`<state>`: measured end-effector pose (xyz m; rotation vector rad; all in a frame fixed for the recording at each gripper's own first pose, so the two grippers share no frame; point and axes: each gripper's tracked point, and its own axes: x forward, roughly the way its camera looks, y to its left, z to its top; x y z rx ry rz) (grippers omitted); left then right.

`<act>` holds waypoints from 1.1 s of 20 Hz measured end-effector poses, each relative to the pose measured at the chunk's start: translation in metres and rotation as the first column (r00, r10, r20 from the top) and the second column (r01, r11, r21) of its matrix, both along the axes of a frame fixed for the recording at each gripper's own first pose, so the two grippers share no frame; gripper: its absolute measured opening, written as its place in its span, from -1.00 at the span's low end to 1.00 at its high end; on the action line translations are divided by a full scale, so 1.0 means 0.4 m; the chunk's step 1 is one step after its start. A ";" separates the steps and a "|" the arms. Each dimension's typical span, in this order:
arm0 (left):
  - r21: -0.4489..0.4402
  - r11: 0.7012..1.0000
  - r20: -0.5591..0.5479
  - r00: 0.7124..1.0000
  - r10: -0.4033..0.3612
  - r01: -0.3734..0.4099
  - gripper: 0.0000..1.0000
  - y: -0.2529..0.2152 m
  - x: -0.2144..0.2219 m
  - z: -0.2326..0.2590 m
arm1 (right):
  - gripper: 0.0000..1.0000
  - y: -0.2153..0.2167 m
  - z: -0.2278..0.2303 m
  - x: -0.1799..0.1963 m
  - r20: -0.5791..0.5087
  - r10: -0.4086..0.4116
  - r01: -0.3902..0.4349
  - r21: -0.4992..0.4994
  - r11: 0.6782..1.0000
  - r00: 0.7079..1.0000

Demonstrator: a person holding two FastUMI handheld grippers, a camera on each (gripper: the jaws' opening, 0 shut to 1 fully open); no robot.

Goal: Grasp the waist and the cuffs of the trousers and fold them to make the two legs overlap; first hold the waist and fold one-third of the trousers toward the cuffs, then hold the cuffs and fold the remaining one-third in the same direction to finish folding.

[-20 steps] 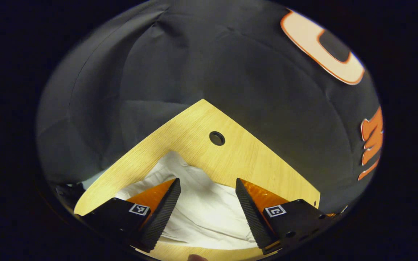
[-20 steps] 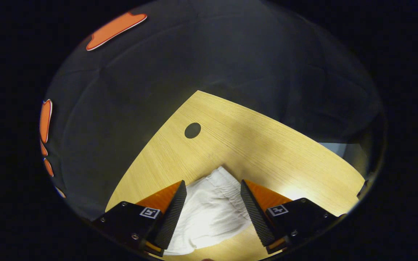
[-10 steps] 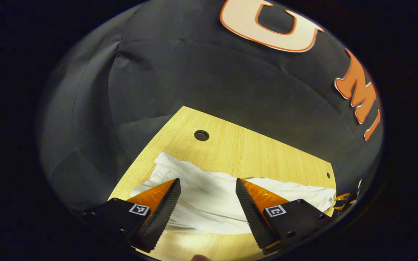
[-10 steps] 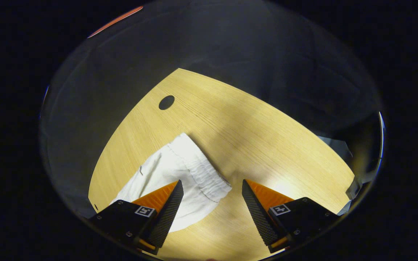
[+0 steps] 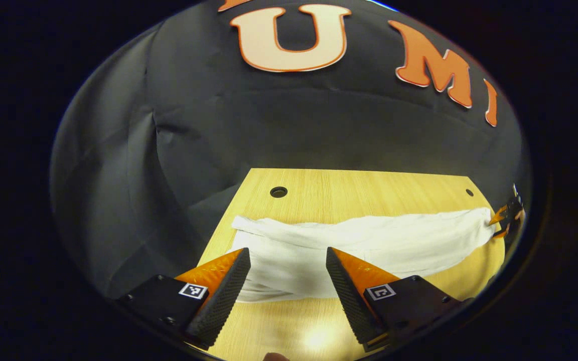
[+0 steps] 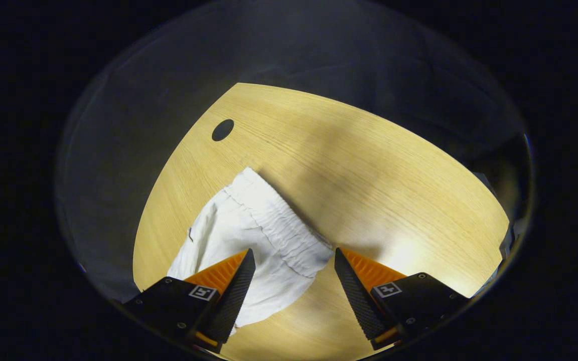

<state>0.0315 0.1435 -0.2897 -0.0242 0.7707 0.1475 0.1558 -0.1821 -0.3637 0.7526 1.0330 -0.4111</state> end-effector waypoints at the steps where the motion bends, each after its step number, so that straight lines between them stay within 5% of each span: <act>1: 0.003 1.000 0.005 1.000 -0.001 0.001 0.98 -0.012 0.003 0.000 | 0.94 0.004 -0.012 -0.006 -0.027 -0.009 0.009 0.006 1.000 1.000; 4: 0.004 1.000 0.005 1.000 0.007 -0.007 1.00 0.001 0.004 -0.012 | 0.74 -0.023 -0.025 -0.003 -0.038 -0.062 0.061 -0.023 0.998 0.997; 6: 0.014 1.000 -0.004 1.000 0.007 -0.007 1.00 -0.001 0.008 -0.022 | 0.36 -0.021 -0.038 0.004 -0.066 -0.094 0.094 0.010 0.995 0.993; 7: 0.016 1.000 -0.011 1.000 0.010 -0.009 1.00 -0.002 0.011 -0.028 | -0.03 -0.016 -0.043 0.012 -0.056 -0.110 0.111 0.025 0.993 0.992; 9: 0.000 1.000 -0.014 1.000 0.014 -0.014 1.00 -0.006 0.025 -0.023 | -0.51 0.005 -0.045 0.021 0.003 -0.108 0.107 0.086 0.990 0.994; 11: -0.030 0.999 -0.022 1.000 0.017 -0.018 1.00 0.011 0.018 -0.038 | -0.82 0.007 -0.039 0.013 0.035 -0.111 0.106 0.112 0.988 0.993; 22: -0.049 0.999 -0.026 0.999 -0.022 0.020 1.00 0.012 0.014 -0.019 | -0.89 0.082 0.167 0.056 0.338 -0.062 0.025 0.113 0.993 0.939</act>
